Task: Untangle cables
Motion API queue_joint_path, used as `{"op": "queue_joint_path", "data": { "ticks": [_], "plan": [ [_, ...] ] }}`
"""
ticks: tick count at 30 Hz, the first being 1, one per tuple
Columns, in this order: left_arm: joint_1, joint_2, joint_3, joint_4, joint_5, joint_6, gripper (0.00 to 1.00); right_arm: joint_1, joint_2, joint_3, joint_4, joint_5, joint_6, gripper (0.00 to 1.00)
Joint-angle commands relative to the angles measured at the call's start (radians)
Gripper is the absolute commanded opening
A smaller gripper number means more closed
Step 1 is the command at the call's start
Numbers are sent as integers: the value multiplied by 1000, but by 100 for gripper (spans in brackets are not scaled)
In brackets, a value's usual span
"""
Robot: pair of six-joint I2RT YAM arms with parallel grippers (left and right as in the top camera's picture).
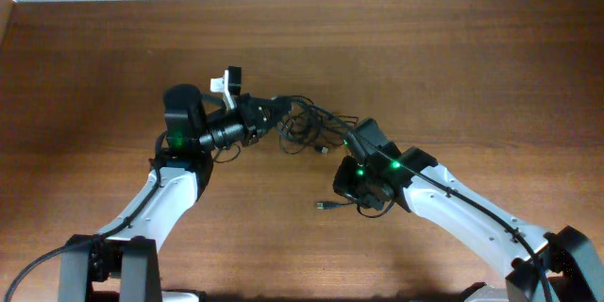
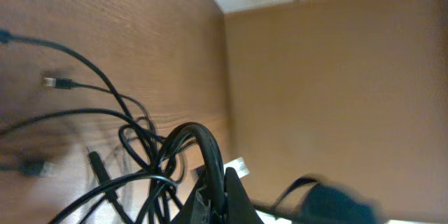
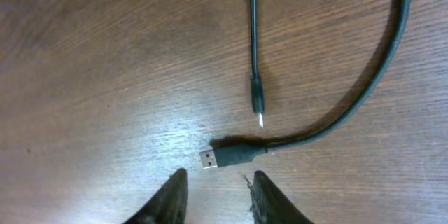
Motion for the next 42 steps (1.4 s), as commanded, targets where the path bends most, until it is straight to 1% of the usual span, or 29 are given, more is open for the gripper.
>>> {"op": "queue_joint_path", "data": {
  "ticks": [1,2,4,7,12,14,17,19,25,27,28,31,36,40,41,42],
  "plan": [
    [3,-5,6,-66,63,416,0,-10,-92,10,7,27,-124,37],
    [3,-5,6,-80,84,450,0,-18,-122,10,14,27,-137,38],
    [3,-5,6,-64,150,463,0,-29,-173,10,47,27,-156,44],
    [-5,-5,6,5,302,548,0,-28,-204,10,142,4,-156,45],
    [-45,-5,6,1,315,555,0,-28,-204,10,220,-10,-150,46],
    [-63,-5,6,1,318,554,0,-28,-204,10,234,5,-108,46],
    [-86,-5,6,1,318,551,0,-28,-200,10,234,35,-58,46],
    [-87,-5,6,1,318,542,0,-27,-190,10,237,29,-56,46],
    [-87,-5,6,116,323,406,0,-29,-129,10,240,14,-31,45],
    [-85,-5,6,152,358,399,0,-29,-119,10,223,31,-31,15],
    [-81,-5,6,154,359,399,0,-29,-120,10,210,31,-32,4],
    [-61,-5,6,154,358,400,0,-29,-121,10,204,-2,-62,4],
    [-50,-5,6,154,359,401,0,-29,-153,10,322,-170,-227,4],
    [-49,-5,6,154,359,401,0,-49,-171,10,298,-147,-226,4],
    [-49,-5,6,154,359,401,0,-60,-171,10,282,-141,-226,8],
    [-49,-5,6,154,359,400,0,-74,-171,10,272,-135,-226,16]
  ]
}}
